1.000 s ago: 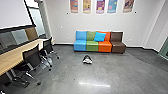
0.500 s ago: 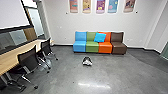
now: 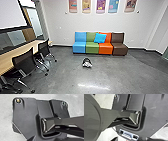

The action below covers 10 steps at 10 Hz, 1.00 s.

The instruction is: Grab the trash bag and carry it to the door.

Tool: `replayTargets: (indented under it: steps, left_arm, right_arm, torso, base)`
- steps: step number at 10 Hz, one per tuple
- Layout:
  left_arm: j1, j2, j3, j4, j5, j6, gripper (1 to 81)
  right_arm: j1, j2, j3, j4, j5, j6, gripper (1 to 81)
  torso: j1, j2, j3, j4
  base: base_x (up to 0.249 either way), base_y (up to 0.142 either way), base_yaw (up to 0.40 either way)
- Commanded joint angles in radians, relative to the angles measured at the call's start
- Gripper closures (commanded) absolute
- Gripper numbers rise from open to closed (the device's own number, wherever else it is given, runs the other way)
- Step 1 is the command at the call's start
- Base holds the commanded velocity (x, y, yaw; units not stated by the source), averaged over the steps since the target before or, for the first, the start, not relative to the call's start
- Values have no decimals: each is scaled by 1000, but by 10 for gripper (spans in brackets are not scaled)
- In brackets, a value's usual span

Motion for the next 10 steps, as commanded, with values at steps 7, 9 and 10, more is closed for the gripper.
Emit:
replayTargets:
  steps: [7,9,10]
  left_arm:
    - [-34,-1,9,2,55,3,10]
    - [-34,1,8,2,55,3,10]
    - [-34,1,8,2,55,3,10]
  right_arm:
    - [27,15,-22,-5,-63,-4,10]
    - [29,16,-18,-10,-66,-4,10]
    - [26,16,-16,-12,-66,-6,10]
  torso:
    - [0,0,0,0]
    - [0,0,0,0]
    - [0,0,0,0]
  base:
    - [190,47,0]
    - [189,72,0]
    - [190,71,0]
